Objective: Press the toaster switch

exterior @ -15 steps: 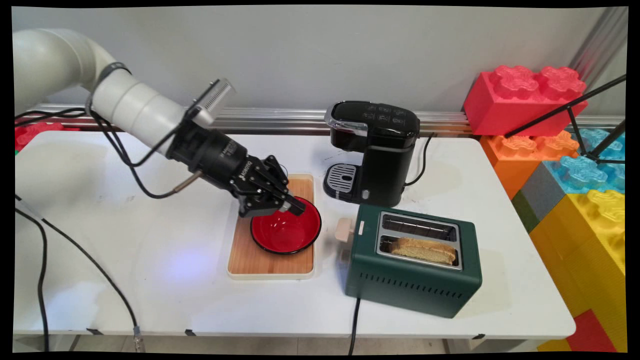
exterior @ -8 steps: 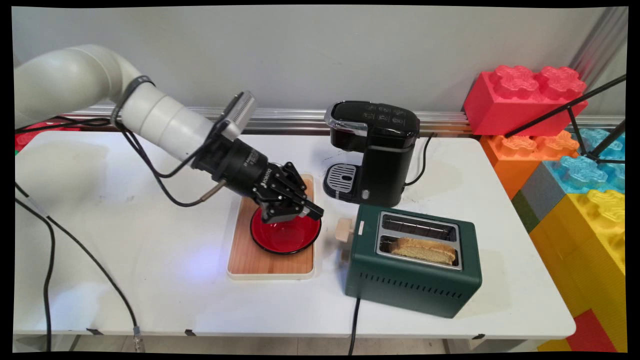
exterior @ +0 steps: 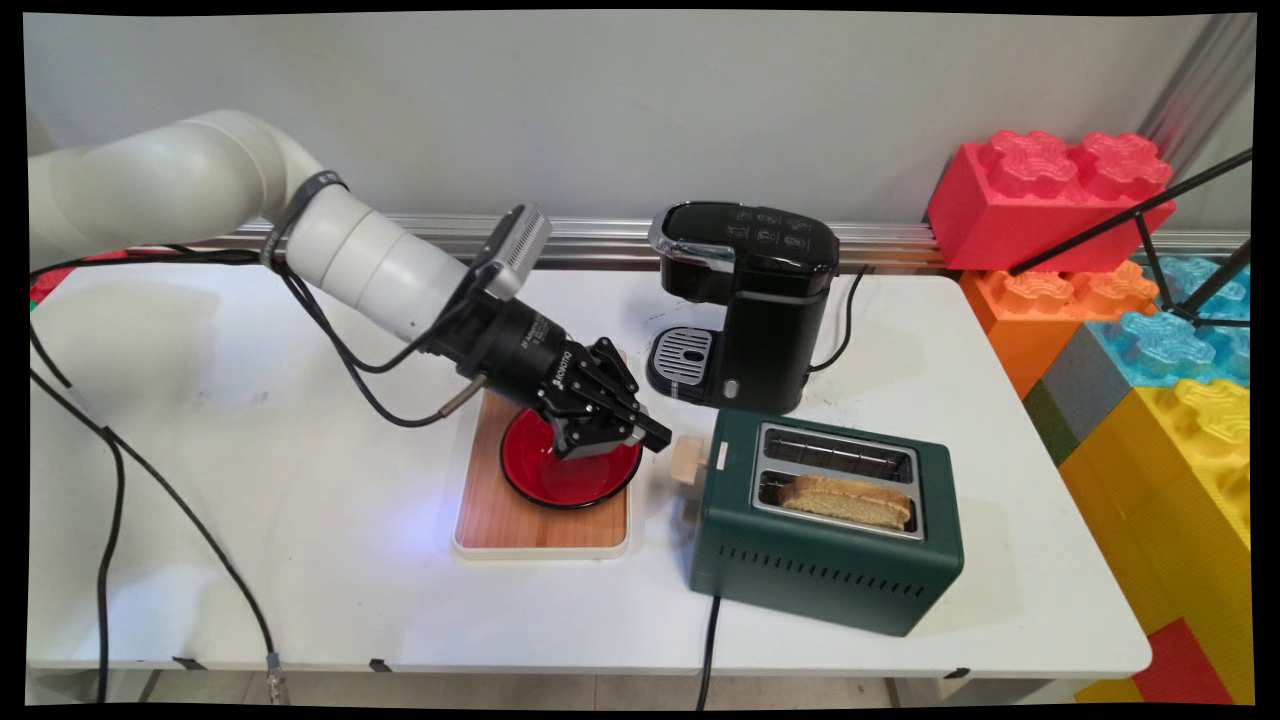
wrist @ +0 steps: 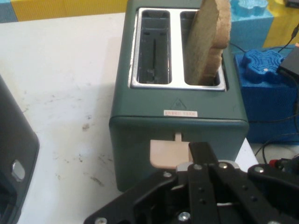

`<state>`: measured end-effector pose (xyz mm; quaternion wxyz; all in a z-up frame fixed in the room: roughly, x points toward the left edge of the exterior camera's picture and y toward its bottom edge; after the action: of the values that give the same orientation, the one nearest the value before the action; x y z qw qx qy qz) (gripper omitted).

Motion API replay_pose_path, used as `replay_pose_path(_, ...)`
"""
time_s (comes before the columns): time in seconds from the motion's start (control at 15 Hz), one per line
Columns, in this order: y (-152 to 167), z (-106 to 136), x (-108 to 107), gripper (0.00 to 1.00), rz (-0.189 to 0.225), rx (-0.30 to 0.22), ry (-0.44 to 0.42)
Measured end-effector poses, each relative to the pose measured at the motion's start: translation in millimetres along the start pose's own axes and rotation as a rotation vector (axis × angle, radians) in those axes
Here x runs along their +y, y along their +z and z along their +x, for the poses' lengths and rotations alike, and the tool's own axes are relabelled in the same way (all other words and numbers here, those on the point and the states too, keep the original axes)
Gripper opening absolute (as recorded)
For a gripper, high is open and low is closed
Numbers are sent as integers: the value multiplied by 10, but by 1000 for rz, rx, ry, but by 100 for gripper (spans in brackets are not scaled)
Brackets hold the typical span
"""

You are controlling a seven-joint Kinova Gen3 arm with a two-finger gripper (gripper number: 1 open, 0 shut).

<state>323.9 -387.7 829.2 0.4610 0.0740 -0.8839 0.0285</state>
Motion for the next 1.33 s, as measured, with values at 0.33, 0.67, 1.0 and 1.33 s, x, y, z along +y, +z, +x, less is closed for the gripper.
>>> replay_pose_path(0.33,118,24,-32,0,1,-5,1)
replay_pose_path(0.67,218,16,-56,0,0,-19,0)
replay_pose_path(1.0,293,5,-63,0,-1,-22,-3)
replay_pose_path(1.33,351,-37,-66,0,0,-31,-8)
